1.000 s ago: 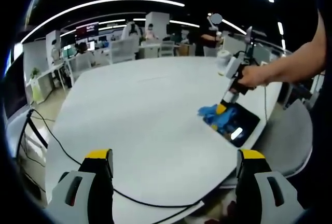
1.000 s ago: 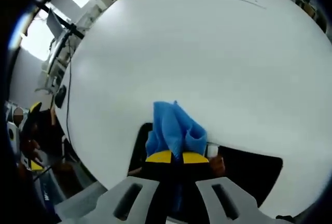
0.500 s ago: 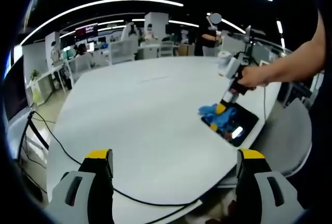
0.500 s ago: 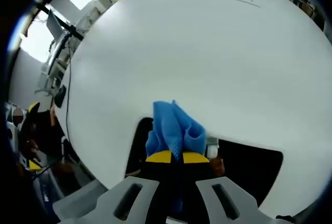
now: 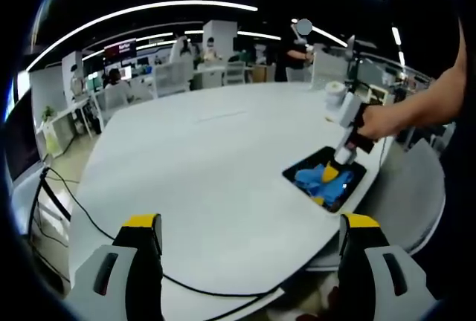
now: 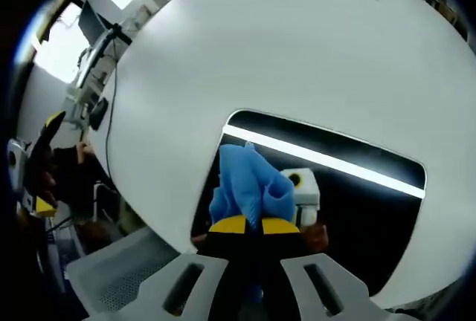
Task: Wipe the mirror surface with the cleaning cloth until all visible marks leave the cleaned area.
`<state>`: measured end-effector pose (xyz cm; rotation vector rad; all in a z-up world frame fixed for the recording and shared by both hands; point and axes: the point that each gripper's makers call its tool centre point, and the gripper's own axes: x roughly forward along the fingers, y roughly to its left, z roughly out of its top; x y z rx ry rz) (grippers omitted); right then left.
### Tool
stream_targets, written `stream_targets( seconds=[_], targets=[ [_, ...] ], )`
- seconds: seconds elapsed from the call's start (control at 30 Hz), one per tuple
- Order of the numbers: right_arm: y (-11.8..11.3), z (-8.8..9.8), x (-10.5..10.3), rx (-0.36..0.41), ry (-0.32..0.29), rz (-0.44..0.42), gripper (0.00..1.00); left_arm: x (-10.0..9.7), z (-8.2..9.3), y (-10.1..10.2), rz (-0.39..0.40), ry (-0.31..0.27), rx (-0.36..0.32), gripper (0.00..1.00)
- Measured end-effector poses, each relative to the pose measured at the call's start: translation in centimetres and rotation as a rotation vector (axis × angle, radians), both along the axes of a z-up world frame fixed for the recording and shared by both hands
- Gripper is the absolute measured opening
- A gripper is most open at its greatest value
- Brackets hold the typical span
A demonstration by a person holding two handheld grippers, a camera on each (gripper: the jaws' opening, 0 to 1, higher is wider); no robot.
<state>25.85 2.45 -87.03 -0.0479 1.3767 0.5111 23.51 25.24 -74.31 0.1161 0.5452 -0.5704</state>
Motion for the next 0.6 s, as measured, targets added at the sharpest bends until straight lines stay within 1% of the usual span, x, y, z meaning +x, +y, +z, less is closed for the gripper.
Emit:
stream_targets(
  seconds=[0.17,0.53,0.6],
  targets=[
    [-0.3,0.0,-1.8,0.013,0.005,0.004,0.0,-0.3,0.2,-0.3,-0.002,-0.005,0.003,1.0],
    [-0.4,-0.1,-5.0,0.029,0.017,0.021,0.0,-0.9,0.6,-0.3,0.003,-0.016,0.004,1.0],
    [-0.4,-0.2,-5.3,0.03,0.017,0.024,0.0,-1.0,0.7,-0.3,0.006,-0.017,0.002,1.0]
  ],
)
